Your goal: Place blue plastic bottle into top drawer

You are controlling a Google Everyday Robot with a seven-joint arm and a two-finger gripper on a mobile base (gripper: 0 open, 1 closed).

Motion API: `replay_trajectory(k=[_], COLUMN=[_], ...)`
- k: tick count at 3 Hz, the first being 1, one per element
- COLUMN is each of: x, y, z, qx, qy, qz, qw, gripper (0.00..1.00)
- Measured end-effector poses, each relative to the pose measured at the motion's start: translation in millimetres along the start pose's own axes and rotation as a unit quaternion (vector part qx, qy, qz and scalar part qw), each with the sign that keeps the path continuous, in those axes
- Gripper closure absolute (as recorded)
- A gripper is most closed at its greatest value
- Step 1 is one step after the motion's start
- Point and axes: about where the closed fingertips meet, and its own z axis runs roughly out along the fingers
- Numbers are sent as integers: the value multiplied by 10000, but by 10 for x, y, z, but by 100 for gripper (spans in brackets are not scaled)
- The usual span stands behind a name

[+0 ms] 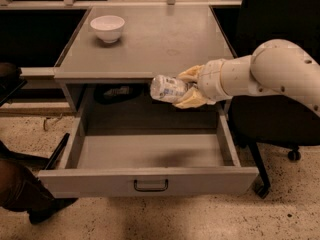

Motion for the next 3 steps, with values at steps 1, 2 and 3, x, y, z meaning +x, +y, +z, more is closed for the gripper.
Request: replay_trajectory(k=[1,2,3], x=[-1,209,693], y=[-1,134,494], z=[0,175,537], qx=[0,-69,-374], qy=[-1,-142,14], qz=[0,158,555], qw=[10000,9998,9978], gripper=[100,100,100])
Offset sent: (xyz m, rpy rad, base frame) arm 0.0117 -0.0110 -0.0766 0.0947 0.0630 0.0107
